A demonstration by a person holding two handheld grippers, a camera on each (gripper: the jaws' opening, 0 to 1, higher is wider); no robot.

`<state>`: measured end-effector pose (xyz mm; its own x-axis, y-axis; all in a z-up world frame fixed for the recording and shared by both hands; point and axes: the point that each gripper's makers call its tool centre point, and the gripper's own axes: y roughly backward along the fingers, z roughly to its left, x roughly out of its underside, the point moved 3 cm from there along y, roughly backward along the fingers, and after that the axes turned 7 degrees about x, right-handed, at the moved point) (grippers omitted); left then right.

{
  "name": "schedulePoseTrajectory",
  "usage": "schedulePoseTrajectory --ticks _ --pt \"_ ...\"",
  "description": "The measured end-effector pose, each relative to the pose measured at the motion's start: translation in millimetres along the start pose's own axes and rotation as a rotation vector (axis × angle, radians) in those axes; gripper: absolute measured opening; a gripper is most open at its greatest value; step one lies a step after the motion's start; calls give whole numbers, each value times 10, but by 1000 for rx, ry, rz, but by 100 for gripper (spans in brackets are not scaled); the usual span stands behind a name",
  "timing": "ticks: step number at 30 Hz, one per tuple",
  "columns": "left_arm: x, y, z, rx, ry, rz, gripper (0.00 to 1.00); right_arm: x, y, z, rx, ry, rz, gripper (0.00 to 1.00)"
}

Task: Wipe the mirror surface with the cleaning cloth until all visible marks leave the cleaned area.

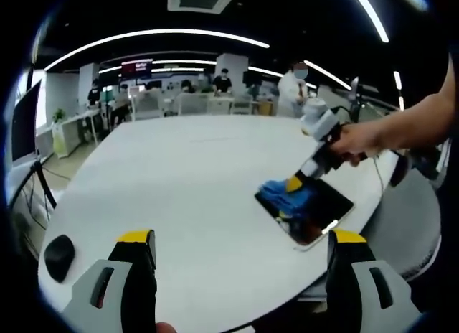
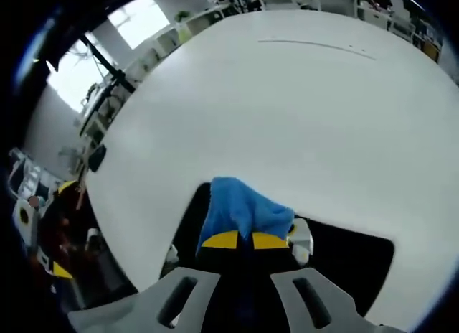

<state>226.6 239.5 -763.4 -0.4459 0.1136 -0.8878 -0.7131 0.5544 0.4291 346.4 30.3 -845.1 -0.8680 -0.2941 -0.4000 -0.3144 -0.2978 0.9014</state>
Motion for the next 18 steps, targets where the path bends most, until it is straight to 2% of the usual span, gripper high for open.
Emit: schedulePoseTrajectory --ticks 11,18 --pt "-52 -35 11 9 -3 -11 100 196 61 72 -11 4 1 0" --pt "-57 -34 8 12 -9 -6 100 312 129 128 -26 -23 -1 0"
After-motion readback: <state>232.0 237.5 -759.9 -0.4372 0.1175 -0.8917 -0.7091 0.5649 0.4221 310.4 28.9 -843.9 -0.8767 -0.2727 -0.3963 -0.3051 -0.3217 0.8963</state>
